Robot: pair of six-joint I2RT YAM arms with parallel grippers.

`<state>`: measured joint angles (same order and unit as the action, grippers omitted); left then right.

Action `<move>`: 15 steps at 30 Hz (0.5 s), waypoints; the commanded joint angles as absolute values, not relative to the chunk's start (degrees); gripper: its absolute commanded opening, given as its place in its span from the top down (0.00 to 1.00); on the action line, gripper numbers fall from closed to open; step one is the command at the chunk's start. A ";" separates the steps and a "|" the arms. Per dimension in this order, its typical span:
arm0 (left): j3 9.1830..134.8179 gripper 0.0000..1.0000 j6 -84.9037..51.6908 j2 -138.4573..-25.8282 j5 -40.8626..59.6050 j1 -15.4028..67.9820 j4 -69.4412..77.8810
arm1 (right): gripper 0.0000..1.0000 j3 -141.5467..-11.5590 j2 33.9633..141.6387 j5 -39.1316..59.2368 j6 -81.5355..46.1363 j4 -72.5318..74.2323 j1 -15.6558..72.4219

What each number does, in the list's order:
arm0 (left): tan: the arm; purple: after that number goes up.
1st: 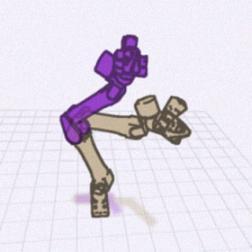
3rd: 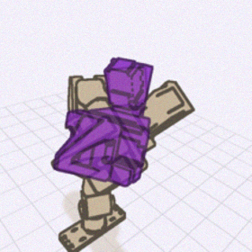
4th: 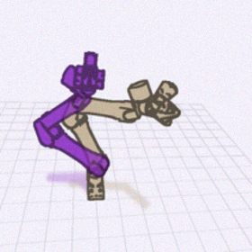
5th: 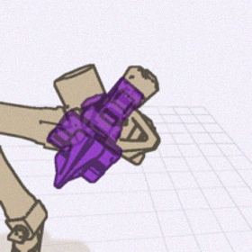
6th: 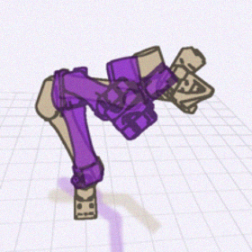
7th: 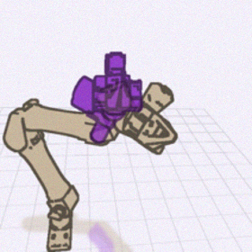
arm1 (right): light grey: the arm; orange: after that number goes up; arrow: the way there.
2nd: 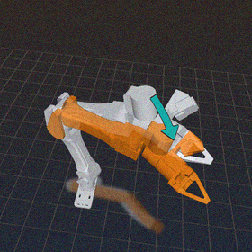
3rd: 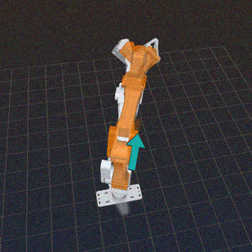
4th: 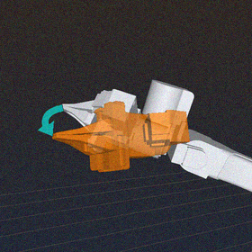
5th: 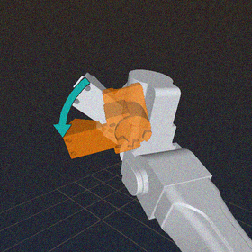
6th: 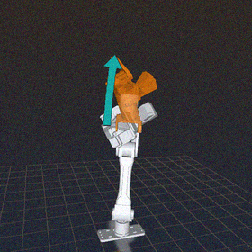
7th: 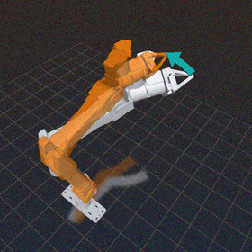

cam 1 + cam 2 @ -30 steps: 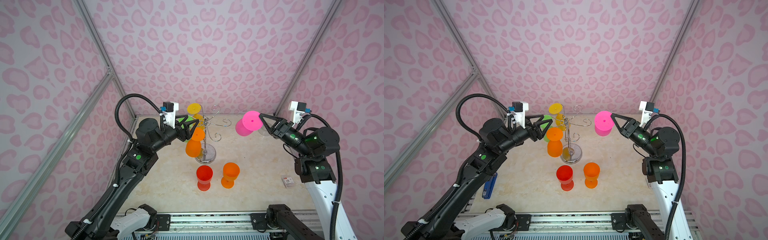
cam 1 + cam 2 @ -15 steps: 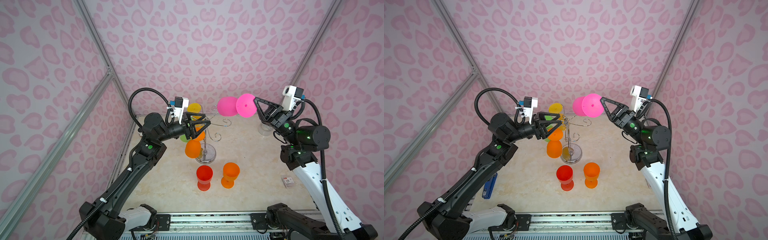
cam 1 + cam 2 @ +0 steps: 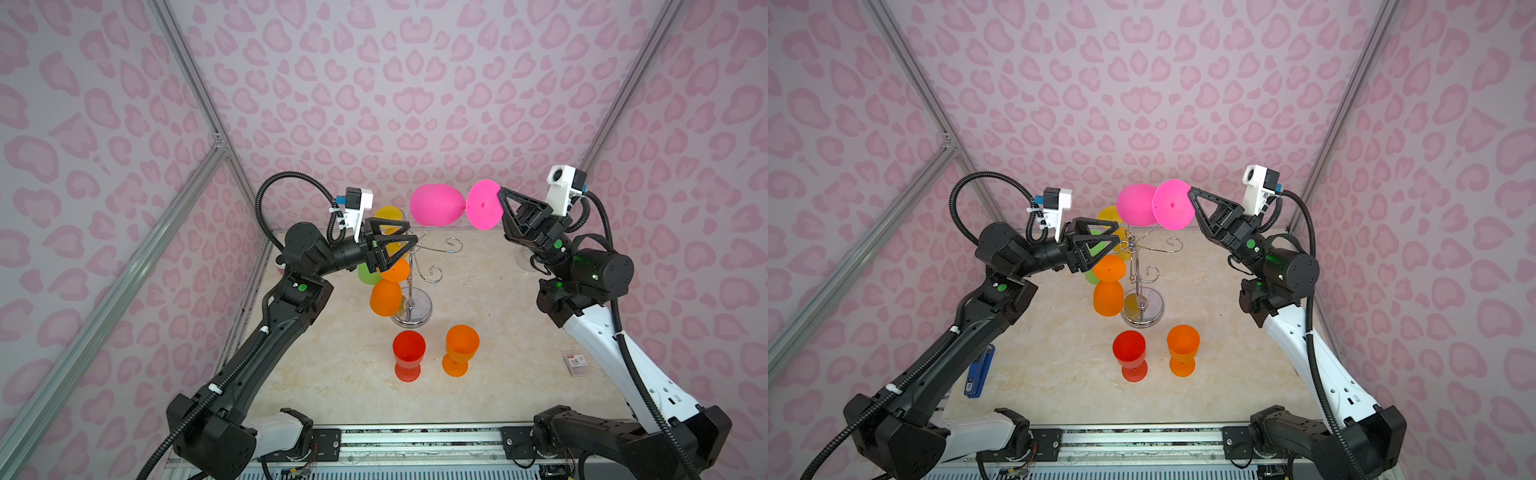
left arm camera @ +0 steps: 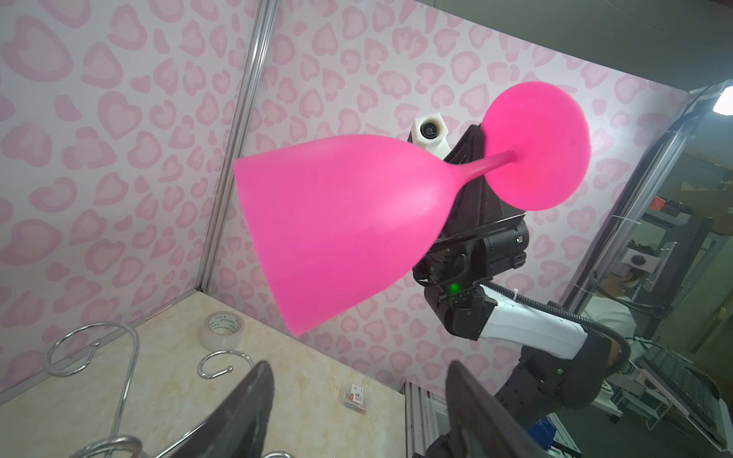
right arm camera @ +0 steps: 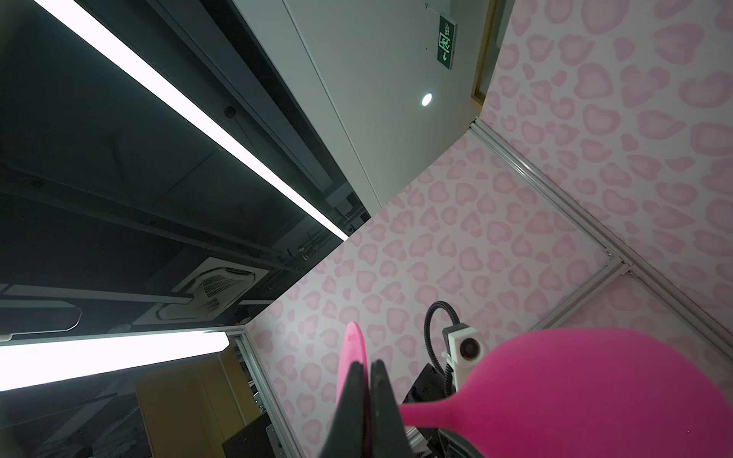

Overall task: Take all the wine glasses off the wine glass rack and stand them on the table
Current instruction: 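Bring the magenta glass to the left gripper while it closes on the bowl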

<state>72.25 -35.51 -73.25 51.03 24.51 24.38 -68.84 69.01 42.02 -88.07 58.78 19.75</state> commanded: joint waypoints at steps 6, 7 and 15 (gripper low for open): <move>71.72 0.29 -36.66 -74.09 51.32 23.55 30.20 | 1.00 -68.46 70.01 41.40 -90.60 63.87 20.43; 71.72 0.29 -37.14 -74.53 51.59 23.56 31.05 | 1.00 -68.46 70.41 41.31 -91.20 64.63 20.57; 71.91 0.29 -41.09 -77.72 52.47 23.55 37.56 | 1.00 -68.34 75.23 39.73 -100.71 76.02 20.79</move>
